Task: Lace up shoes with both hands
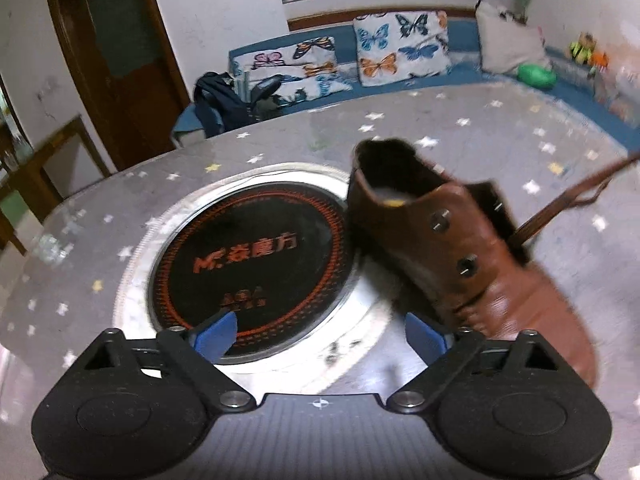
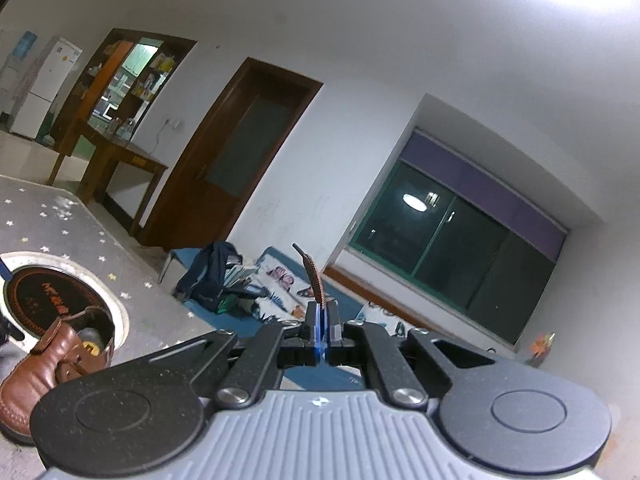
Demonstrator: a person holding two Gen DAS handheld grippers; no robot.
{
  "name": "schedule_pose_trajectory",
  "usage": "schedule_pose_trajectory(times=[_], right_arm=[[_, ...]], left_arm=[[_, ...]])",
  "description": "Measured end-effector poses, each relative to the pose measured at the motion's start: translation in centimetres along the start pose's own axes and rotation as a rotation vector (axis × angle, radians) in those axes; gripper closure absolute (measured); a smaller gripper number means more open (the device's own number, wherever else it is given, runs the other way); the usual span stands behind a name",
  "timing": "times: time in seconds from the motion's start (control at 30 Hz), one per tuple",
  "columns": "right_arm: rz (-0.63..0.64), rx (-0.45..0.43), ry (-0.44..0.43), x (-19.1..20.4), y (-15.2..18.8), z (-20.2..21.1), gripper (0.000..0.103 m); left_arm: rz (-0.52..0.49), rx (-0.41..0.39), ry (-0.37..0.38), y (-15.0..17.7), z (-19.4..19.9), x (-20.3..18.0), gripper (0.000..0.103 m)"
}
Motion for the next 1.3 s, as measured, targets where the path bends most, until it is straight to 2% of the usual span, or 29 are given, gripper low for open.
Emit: schedule_pose_trajectory(times=[0.07, 0.2, 0.3, 0.47, 0.53, 0.6, 0.67, 0.7, 0.87, 0.97, 1.0, 1.3], right_arm=[[-0.004, 0.01, -0.019, 0.4, 0.5, -0.2, 0.102], [-0.008, 0.03, -0.066, 1.6, 1.6, -0.3, 0.102], [-0.012, 0.051, -0.112, 2.8, 2.4, -0.4, 0.102], [-0.009, 0.071, -0.185, 4.8, 3.5, -0.3, 0.102], [-0.008, 0.078, -0.217, 5.7, 3.9, -0.1, 0.102], [-0.008, 0.085, -0.249, 6.5, 4.3, 0.0, 0.102], [-0.007, 0.092, -0.281, 7.3, 4.6, 0.2, 0.102], [-0.007, 0.096, -0.297, 7.8, 4.8, 0.3, 0.102], [-0.006, 0.113, -0.377, 9.8, 5.8, 0.8, 0.102], [-0.003, 0.123, -0.424, 11.0, 6.3, 1.0, 0.102], [0.0, 0.126, -0.444, 11.6, 6.5, 1.1, 0.102], [0.058, 0.157, -0.606, 16.4, 8.0, 1.6, 0.102]], left_arm=[[0.026, -0.018, 0.037, -0.5, 0.6, -0.3, 0.018], [0.081, -0.07, 0.134, -1.7, 2.0, -1.5, 0.018], [0.099, -0.105, 0.171, -2.7, 2.8, -2.5, 0.018], [0.155, -0.122, 0.17, -4.3, 2.2, -3.6, 0.02], [0.192, -0.119, 0.162, -4.7, 1.5, -3.9, 0.028], [0.239, -0.119, 0.15, -5.0, 1.0, -3.8, 0.043], [0.298, -0.122, 0.143, -5.0, 0.6, -3.5, 0.053], [0.329, -0.125, 0.139, -5.0, 0.3, -3.3, 0.055], [0.443, -0.13, 0.133, -4.4, -0.3, -2.9, 0.055], [0.441, -0.114, 0.144, -4.2, -0.6, -2.9, 0.06], [0.441, -0.109, 0.155, -4.2, -0.7, -2.9, 0.065], [0.458, -0.108, 0.382, -3.6, -1.1, -0.5, 0.066]])
Point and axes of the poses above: each gripper's, at about its wrist camera, not at the fingertips, and z roughly against the way its jaws point, x to its left, y to its underside, the point moved 8 cm from there along -z, roughly the way its jaws point, and after that the axes turned 12 degrees about y, right-handed, at the moved point
